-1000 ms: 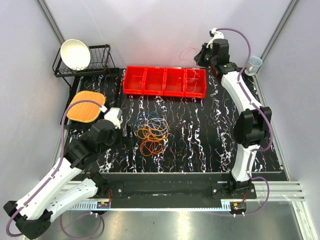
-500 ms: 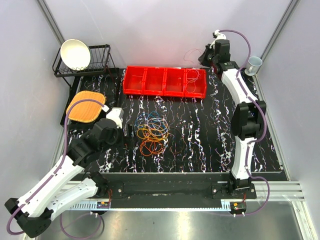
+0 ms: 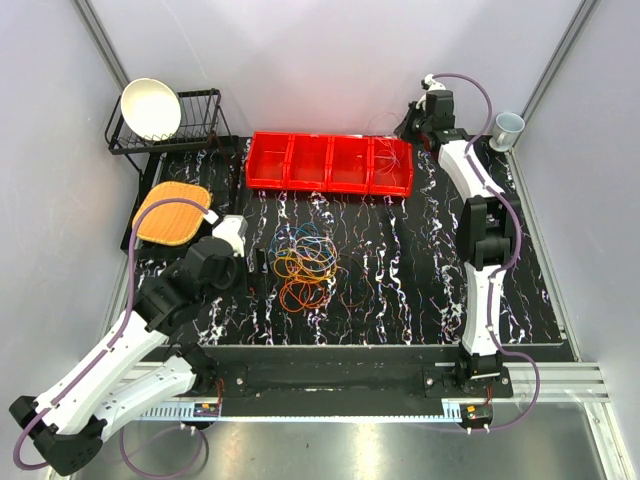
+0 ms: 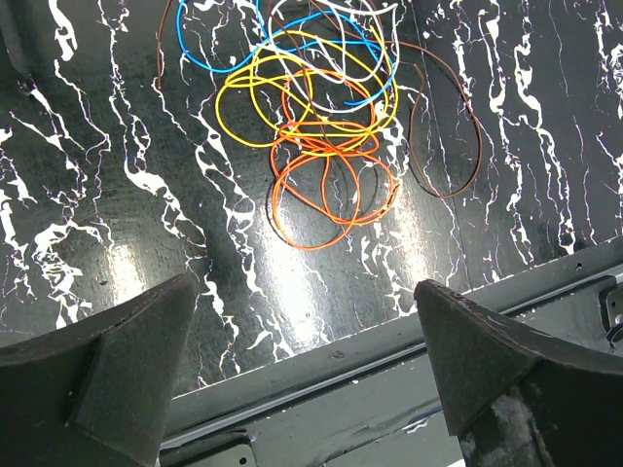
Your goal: Untangle the cables
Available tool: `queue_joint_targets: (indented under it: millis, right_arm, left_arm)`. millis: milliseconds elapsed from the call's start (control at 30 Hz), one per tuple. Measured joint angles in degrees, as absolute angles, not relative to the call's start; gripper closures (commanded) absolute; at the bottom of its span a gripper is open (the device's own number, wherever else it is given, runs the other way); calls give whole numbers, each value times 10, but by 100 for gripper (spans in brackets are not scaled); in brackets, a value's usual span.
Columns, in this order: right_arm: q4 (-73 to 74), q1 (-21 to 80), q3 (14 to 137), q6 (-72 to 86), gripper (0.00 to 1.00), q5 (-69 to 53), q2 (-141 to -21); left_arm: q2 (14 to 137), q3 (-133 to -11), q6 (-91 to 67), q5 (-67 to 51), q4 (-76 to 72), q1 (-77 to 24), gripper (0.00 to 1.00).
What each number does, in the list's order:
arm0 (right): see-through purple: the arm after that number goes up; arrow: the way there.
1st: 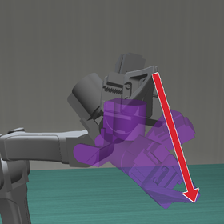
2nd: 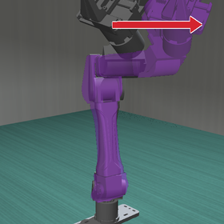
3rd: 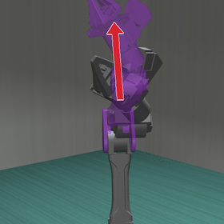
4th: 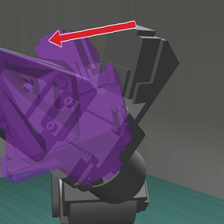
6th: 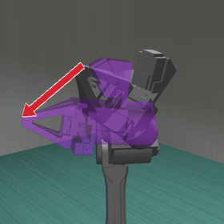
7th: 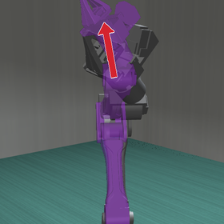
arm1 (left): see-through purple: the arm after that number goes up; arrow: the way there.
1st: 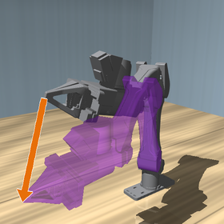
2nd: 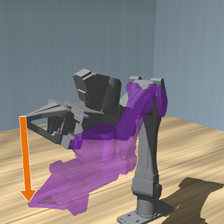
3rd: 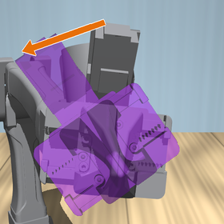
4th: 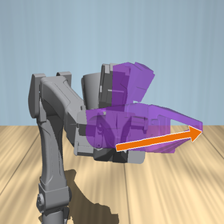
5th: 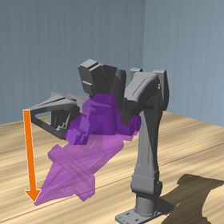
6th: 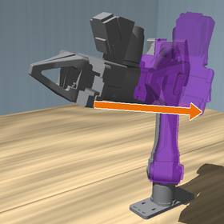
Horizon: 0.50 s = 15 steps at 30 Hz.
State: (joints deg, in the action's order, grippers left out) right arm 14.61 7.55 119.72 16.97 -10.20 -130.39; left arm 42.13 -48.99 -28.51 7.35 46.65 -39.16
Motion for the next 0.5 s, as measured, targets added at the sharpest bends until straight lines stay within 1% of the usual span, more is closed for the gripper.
queue_joint_targets:
  millis: [200,233,333,367,400,433,467,500]
  right_arm:
    - [149,76,1197,182,99,-107,-1317]
    - [149,76,1197,185,96,-108,-1318]
    - [149,76,1195,194,93,-112,-1320]
    - [148,76,1193,195,89,-112,-1321]
    - [148,76,1190,197,84,-112,-1322]
    - [149,76,1186,199,73,-112,-1322]
    - [149,75,1183,201,41,-112,-1322]
    - [148,74,1178,203,33,-112,-1322]
  left_arm:
    - [421,-490,-285,74,467,-392,1]
    - [421,-490,-285,74,467,-392,1]
    - [421,-490,-285,74,467,-392,1]
    - [421,-490,-285,74,467,-392,1]
    - [421,-490,-285,74,467,-392,1]
    - [421,-490,-285,74,467,-392,1]
    - [421,-490,-285,74,467,-392,1]
    - [421,-490,-285,74,467,-392,1]
